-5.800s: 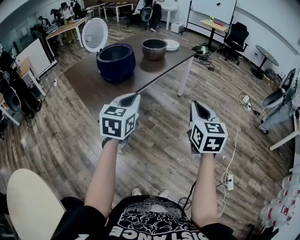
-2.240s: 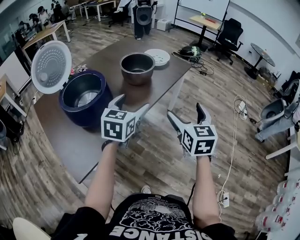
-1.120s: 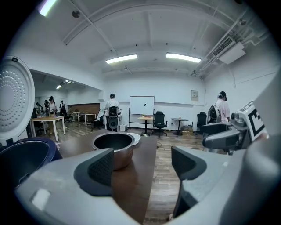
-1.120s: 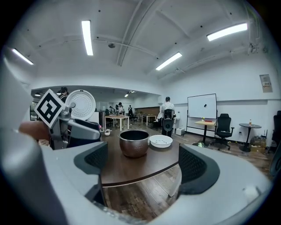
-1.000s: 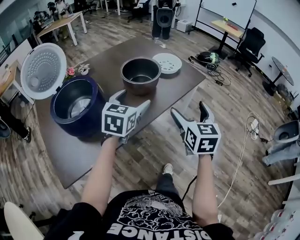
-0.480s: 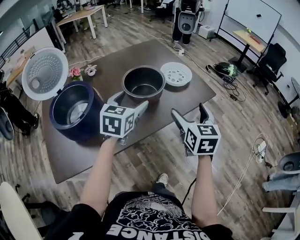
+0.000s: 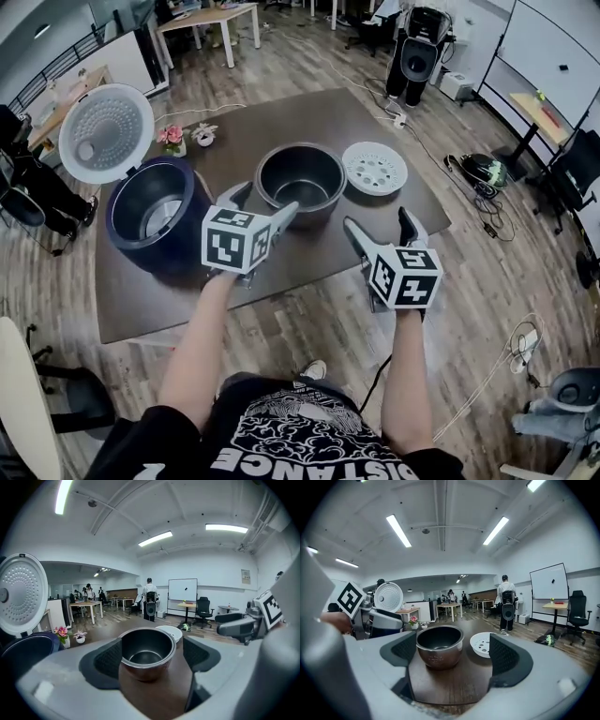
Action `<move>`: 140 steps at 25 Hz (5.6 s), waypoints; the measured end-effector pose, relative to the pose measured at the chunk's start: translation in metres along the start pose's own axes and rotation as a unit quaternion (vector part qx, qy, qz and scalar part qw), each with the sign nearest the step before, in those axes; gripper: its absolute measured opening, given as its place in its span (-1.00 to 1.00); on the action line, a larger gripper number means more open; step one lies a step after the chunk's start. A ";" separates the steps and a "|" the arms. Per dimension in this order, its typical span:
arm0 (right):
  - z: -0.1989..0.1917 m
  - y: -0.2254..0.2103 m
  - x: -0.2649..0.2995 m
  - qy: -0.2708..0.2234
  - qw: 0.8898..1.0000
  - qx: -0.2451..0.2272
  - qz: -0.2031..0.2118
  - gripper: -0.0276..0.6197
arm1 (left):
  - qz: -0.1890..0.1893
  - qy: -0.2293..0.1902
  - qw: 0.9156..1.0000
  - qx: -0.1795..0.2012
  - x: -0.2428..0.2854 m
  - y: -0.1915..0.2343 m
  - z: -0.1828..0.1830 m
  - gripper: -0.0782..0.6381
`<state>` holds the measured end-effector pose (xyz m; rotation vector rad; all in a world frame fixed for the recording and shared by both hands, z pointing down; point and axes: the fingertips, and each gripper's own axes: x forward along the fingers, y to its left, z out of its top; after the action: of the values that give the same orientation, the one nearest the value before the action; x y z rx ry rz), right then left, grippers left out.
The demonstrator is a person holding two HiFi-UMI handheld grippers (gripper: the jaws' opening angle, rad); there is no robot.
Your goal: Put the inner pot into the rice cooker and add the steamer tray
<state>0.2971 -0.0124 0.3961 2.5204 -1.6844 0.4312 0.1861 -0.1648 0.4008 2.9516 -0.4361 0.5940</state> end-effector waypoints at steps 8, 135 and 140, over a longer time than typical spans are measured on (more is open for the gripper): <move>0.006 -0.004 0.026 0.005 0.999 0.006 0.035 0.53 | 0.039 0.005 0.999 -0.022 0.000 0.016 -0.003 0.38; 0.113 0.144 0.094 -0.013 0.981 -0.002 0.194 -0.58 | 0.214 -0.143 0.946 -0.198 -0.151 0.119 0.043 -0.45; 0.124 0.181 0.095 -0.017 0.975 -0.005 0.224 -0.58 | 0.238 -0.154 0.938 -0.199 -0.186 0.136 0.044 -0.45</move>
<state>0.1882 -0.1957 0.2877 2.1371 -2.2627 0.4054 -0.0022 -0.2538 0.2929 2.5406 -1.1692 0.0485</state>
